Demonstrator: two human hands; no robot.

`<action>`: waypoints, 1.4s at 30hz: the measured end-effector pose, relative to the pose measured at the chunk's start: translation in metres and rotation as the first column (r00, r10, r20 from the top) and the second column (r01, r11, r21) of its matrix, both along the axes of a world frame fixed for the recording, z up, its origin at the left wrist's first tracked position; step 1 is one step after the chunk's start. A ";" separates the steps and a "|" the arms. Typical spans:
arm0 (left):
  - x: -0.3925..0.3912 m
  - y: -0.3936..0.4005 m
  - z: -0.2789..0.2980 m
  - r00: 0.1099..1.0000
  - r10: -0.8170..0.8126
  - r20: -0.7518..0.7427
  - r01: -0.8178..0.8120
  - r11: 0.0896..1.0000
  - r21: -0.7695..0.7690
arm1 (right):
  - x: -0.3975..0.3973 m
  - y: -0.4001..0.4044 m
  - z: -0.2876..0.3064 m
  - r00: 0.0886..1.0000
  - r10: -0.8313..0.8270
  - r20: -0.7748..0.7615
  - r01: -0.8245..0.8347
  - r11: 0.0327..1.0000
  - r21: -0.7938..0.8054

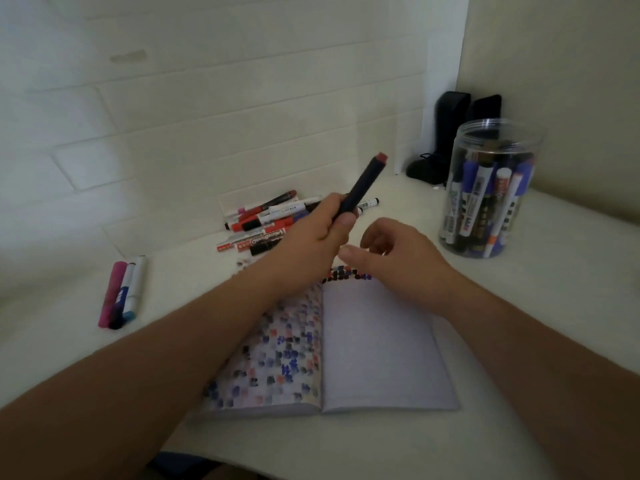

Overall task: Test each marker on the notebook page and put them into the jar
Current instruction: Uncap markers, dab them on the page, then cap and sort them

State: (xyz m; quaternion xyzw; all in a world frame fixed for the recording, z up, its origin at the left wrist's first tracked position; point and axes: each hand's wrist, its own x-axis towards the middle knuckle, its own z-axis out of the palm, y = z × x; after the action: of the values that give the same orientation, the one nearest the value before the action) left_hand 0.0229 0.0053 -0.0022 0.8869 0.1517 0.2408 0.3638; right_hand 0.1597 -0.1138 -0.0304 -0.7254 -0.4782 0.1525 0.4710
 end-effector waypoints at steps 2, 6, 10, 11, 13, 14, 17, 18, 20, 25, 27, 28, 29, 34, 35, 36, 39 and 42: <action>-0.002 0.002 -0.009 0.995 -0.061 -0.076 0.067 0.994 0.082 | 0.003 -0.001 0.002 0.985 0.045 -0.164 -0.027 0.994 0.108; -0.001 0.000 -0.029 0.985 -0.072 -0.156 0.112 0.959 0.262 | 0.003 0.002 0.003 0.967 0.139 -0.216 -0.086 0.967 0.238; 0.002 0.004 -0.032 0.989 -0.092 -0.114 0.122 0.949 0.292 | -0.002 0.001 -0.004 0.961 0.200 -0.191 -0.162 0.967 0.197; 0.001 0.005 -0.031 0.987 -0.119 -0.107 0.145 0.946 0.289 | -0.001 0.000 -0.002 0.957 0.197 -0.213 -0.155 0.967 0.201; 0.000 0.008 -0.030 0.988 -0.118 -0.103 0.140 0.961 0.239 | 0.005 -0.001 0.003 0.927 0.167 -0.336 -0.096 0.971 0.218; -0.001 0.009 -0.031 0.991 -0.084 -0.103 0.103 0.976 0.193 | 0.012 -0.004 0.006 0.892 0.154 -0.425 -0.054 0.970 0.238; -0.004 0.018 -0.035 0.988 0.010 -0.155 0.017 0.984 0.177 | 0.028 -0.012 0.012 0.784 0.150 -0.602 0.015 0.966 0.260; -0.005 0.022 -0.037 0.980 0.012 -0.198 0.034 0.973 0.227 | 0.031 -0.014 0.011 0.780 0.146 -0.608 0.004 0.971 0.238; -0.006 0.027 -0.039 0.960 -0.015 -0.279 0.105 0.945 0.310 | 0.034 -0.016 0.010 0.805 0.132 -0.579 -0.039 0.984 0.171; -0.003 0.028 -0.042 0.946 -0.038 -0.323 0.149 0.934 0.326 | 0.028 -0.011 0.002 0.960 0.015 -0.278 -0.004 0.999 0.039; -0.002 0.027 -0.043 0.946 -0.026 -0.322 0.139 0.932 0.334 | 0.023 -0.006 -0.003 0.996 -0.059 -0.073 0.058 0.998 -0.018; -0.002 0.028 -0.043 0.946 -0.021 -0.323 0.135 0.932 0.337 | 0.021 -0.004 -0.006 0.996 -0.091 -0.018 0.091 0.995 -0.034; -0.002 0.028 -0.044 0.946 -0.019 -0.324 0.135 0.931 0.340 | 0.021 -0.003 -0.007 0.993 -0.119 -0.001 0.119 0.992 -0.041; 0.000 0.030 -0.045 0.943 -0.023 -0.332 0.139 0.933 0.332 | 0.024 -0.001 -0.012 0.977 -0.203 -0.060 0.200 0.979 -0.043; 0.000 0.030 -0.045 0.943 -0.023 -0.332 0.138 0.935 0.327 | 0.024 -0.001 -0.013 0.975 -0.213 -0.059 0.211 0.976 -0.046; 0.000 0.030 -0.045 0.942 -0.023 -0.333 0.137 0.937 0.322 | 0.024 -0.001 -0.014 0.974 -0.220 -0.057 0.218 0.975 -0.049; 0.001 0.030 -0.045 0.940 -0.020 -0.340 0.135 0.939 0.316 | 0.024 0.000 -0.015 0.973 -0.227 -0.053 0.225 0.974 -0.042; 0.001 0.030 -0.044 0.937 -0.019 -0.350 0.138 0.938 0.318 | 0.024 0.000 -0.015 0.975 -0.220 -0.039 0.218 0.975 -0.035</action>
State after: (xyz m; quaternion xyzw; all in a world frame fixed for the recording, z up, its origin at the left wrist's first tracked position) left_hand 0.0239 0.0352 -0.0465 0.9697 0.1327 0.0910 0.1839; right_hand 0.1833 -0.1139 -0.0455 -0.7773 -0.3829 0.1222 0.4840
